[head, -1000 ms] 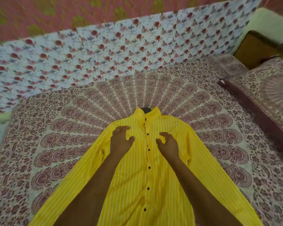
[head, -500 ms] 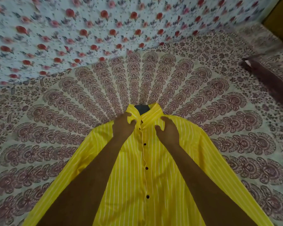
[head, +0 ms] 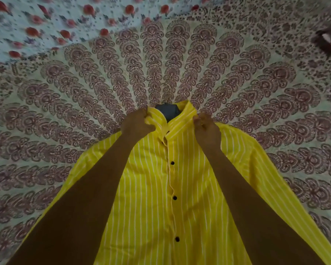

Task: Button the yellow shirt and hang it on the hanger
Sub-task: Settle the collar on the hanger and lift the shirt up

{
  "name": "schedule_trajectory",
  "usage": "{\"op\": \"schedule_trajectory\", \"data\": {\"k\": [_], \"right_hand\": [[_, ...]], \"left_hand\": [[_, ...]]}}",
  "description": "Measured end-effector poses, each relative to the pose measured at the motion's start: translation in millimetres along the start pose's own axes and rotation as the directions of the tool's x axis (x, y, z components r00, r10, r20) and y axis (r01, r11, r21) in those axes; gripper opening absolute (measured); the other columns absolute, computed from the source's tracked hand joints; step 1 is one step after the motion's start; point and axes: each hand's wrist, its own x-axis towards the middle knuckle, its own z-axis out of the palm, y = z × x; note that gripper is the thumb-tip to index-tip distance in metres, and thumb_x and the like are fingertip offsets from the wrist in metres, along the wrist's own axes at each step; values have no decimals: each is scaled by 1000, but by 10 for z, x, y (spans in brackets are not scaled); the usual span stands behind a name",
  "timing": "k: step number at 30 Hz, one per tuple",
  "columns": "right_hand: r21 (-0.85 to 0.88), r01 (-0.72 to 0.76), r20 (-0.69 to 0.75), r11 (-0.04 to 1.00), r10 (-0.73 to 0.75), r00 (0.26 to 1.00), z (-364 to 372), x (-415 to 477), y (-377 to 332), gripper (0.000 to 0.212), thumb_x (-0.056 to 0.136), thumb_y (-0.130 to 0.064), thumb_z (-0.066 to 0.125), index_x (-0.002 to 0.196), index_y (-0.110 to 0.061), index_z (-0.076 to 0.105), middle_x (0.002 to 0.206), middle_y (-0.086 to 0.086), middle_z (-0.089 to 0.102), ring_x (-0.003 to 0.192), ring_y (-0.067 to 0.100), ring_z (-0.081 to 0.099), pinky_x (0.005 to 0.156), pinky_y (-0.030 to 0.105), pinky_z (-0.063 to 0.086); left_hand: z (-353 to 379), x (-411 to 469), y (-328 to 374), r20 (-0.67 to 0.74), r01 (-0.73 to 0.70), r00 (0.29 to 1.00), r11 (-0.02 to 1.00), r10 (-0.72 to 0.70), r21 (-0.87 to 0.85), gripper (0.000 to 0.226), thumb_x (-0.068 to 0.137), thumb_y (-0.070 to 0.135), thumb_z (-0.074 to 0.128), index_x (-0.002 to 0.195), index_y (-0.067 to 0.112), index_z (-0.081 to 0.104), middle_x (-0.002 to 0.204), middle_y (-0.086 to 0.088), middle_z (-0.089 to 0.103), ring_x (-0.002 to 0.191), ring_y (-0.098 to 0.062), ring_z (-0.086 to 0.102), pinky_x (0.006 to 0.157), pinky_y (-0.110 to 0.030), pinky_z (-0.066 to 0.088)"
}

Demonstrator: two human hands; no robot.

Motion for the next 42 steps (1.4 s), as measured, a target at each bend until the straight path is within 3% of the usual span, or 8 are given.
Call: {"op": "schedule_trajectory", "data": {"k": [7,12,18,22,25,29,34,42], "right_hand": [[97,-36,33,995,33,999,-248,-246,-274,58,84,-56,54,119,-11,54,115,7,62,109,24,57,92,36,43],[16,0,14,1000,-1,1000,-352,-565,-381,47,78,-56,61,75,-9,60,74,9,60,74,24,57,65,35,40],[-138,70,-112,988,-86,990,-473,-846,-385,41,81,-17,59,50,-13,33,49,2,31,49,20,33,42,27,18],[-78,143,-197,987,-156,968,-484,-1043,-288,19,84,-12,55,71,1,62,65,17,57,66,31,49,48,30,19],[178,109,-239,978,-64,969,-435,-1107,-186,18,86,-8,54,90,1,70,79,16,65,77,27,56,69,31,40],[572,-145,-109,808,250,962,-444,-1088,-61,31,89,-11,52,58,-17,55,59,1,45,60,17,42,66,35,39],[352,-43,-212,935,124,969,-312,-1281,-7,39,73,-48,71,80,-17,48,92,4,58,91,21,55,82,31,42],[259,282,-325,924,-192,926,-213,-1451,-78,42,69,-28,70,100,-4,54,92,5,56,86,16,51,65,17,28]], "left_hand": [[-101,-766,0,-216,-199,959,978,182,-59,54,64,14,75,113,9,53,116,-11,55,109,-32,51,79,-41,43],[-108,-1287,117,-285,-161,947,987,151,-12,52,71,15,72,117,11,50,115,-12,55,107,-31,52,66,-36,39],[-48,-1550,134,-331,-88,940,996,89,16,57,81,16,65,133,14,42,110,-19,61,101,-39,58,69,-41,43],[5,-1689,85,-300,-114,946,992,123,48,51,83,25,65,129,12,48,123,-14,58,114,-35,52,81,-42,42],[23,-1738,80,-305,-104,944,991,126,88,44,83,29,65,122,13,53,115,-14,62,107,-36,56,73,-41,42],[24,-1747,77,-319,-105,940,992,121,67,44,80,30,68,119,15,54,110,-15,65,105,-37,58,73,-40,43],[59,-1800,81,-346,-103,930,992,121,69,49,80,29,68,125,19,52,113,-14,64,108,-37,56,75,-40,42],[49,-1758,76,-340,-97,933,992,121,86,48,77,30,70,121,21,54,112,-13,65,107,-36,57,69,-36,36]]}}
